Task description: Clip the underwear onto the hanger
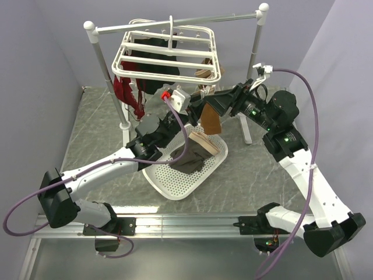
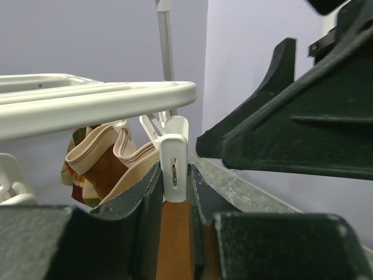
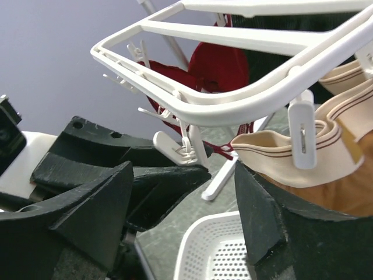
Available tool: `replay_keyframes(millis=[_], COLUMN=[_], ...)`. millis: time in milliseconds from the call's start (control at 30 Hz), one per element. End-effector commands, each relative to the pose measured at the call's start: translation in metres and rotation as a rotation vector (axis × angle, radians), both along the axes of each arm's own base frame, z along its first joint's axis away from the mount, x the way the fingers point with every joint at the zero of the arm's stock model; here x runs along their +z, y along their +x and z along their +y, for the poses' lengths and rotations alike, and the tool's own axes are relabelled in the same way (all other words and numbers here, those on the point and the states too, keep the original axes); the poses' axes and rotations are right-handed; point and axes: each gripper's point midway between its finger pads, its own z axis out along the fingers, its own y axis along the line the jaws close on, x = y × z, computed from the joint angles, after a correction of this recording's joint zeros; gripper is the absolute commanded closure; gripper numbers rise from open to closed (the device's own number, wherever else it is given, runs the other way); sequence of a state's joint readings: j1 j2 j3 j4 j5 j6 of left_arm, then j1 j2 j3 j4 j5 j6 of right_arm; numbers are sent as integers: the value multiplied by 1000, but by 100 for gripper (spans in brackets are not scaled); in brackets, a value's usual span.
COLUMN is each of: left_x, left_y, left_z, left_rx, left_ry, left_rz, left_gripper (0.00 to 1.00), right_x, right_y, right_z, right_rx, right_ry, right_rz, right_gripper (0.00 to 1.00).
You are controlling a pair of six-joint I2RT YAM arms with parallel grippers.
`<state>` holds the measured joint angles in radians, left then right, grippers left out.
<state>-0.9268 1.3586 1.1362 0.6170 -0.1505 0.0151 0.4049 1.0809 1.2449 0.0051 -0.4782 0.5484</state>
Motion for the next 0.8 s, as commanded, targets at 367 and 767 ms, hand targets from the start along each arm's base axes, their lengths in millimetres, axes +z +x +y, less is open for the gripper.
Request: replay_keyframes(millis=[367,767], left_x=[19,17], left_y=[-19,-22], left_z=[6,3], left_rx=[-57,-80], left_ry=[0,25], left_rz=[-80,-82], left_gripper=[80,83], right_x=[46,36], right_y=[0,5], right_z=[8,17], right_rx=[54,38], right_ry=[114,56], right_rz=[-41,-49], right_gripper=[30,30])
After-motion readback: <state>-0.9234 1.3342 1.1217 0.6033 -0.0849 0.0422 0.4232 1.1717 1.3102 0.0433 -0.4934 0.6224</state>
